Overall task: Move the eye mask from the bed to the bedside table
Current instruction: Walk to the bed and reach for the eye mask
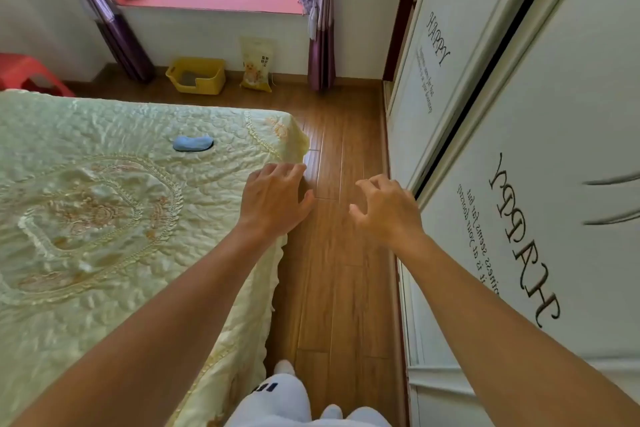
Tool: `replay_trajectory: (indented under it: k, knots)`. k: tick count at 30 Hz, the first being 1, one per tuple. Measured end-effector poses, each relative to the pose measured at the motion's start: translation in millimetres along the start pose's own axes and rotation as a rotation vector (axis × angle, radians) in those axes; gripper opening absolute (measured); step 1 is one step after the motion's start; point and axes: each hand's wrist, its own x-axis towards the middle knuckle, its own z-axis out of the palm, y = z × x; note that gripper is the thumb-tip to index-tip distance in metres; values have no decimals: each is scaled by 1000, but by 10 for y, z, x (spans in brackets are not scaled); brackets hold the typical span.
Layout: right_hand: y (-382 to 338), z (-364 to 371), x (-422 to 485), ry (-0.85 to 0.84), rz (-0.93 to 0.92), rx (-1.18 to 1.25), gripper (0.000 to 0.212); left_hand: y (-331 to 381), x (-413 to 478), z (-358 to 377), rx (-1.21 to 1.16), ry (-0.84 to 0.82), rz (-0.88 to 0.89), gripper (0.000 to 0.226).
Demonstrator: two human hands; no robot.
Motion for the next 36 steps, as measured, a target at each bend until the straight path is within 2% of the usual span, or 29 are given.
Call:
replay_trajectory:
  k: [10, 26, 36]
  knots:
    - [115, 145, 741, -36, 11, -18, 48, -189, 767, 277, -10, 11, 14, 52]
    - [76, 274, 3275, -48, 66, -32, 51, -1125, 3040, 747, -83, -46, -3, 53]
    - [407, 437, 4728, -79, 47, -34, 51, -1371, 4413, 1188, -84, -64, -20, 51]
